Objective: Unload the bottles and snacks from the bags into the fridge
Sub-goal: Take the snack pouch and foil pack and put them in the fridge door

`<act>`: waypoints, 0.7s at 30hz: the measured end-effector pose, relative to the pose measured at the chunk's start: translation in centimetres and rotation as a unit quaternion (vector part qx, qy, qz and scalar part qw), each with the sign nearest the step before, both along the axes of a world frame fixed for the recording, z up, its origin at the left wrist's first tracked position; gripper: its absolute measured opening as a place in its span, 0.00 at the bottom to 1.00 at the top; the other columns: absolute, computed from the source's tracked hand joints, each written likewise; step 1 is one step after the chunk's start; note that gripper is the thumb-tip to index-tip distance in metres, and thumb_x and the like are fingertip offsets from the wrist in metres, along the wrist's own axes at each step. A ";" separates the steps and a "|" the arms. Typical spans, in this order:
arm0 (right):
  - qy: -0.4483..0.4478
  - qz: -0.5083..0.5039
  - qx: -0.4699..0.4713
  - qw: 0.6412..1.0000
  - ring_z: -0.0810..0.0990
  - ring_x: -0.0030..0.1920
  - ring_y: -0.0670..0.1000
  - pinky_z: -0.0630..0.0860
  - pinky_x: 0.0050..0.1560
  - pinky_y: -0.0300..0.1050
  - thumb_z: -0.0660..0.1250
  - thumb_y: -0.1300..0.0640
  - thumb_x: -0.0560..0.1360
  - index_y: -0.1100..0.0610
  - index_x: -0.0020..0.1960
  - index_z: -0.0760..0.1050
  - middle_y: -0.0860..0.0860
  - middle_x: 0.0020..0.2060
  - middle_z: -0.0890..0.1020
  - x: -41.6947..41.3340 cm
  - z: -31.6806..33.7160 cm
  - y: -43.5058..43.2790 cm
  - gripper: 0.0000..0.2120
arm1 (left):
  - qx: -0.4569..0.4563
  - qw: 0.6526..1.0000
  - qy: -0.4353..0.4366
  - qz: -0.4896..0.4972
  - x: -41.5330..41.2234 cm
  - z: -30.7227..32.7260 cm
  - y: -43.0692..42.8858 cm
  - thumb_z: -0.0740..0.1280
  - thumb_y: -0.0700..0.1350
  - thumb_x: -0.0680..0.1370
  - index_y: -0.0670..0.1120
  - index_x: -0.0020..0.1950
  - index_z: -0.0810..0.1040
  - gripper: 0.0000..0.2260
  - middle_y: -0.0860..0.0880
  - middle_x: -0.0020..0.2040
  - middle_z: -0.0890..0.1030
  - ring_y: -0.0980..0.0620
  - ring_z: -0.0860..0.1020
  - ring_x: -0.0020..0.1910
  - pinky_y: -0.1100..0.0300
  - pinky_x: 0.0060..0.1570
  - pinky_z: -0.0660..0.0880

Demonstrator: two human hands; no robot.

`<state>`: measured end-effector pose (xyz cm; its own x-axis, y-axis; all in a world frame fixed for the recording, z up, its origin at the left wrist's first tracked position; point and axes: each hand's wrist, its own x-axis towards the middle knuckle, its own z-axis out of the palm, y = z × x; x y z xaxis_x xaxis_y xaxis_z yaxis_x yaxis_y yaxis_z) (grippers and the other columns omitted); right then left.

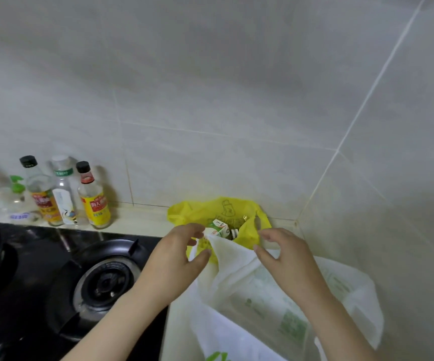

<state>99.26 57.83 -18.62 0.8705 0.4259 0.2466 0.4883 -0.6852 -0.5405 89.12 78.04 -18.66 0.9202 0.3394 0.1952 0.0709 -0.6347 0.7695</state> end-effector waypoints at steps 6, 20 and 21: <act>0.036 0.038 -0.023 0.998 0.79 0.57 0.48 0.73 0.58 0.41 0.69 0.53 0.74 0.54 0.59 0.79 0.48 0.55 0.82 6.0 -2.7 1.5 0.14 | 0.048 0.999 0.017 0.016 5.2 -2.2 0.0 0.67 0.51 0.76 0.50 0.60 0.77 0.14 0.55 0.57 0.80 0.57 0.77 0.55 0.62 0.56 0.72; 0.056 0.131 -0.129 0.981 0.75 0.60 0.51 0.71 0.59 0.45 0.64 0.50 0.78 0.53 0.62 0.76 0.50 0.58 0.79 15.0 -9.4 6.0 0.15 | 0.109 0.985 0.133 -0.006 13.0 -10.4 1.0 0.58 0.57 0.78 0.49 0.53 0.80 0.16 0.51 0.52 0.82 0.52 0.78 0.51 0.57 0.49 0.73; 0.061 0.136 -0.142 0.979 0.75 0.60 0.52 0.72 0.59 0.46 0.64 0.50 0.77 0.53 0.62 0.76 0.50 0.57 0.80 15.1 -10.0 5.9 0.15 | 0.109 0.984 0.142 -0.010 13.0 -10.9 1.1 0.55 0.60 0.77 0.49 0.51 0.80 0.20 0.51 0.49 0.82 0.52 0.79 0.49 0.56 0.47 0.74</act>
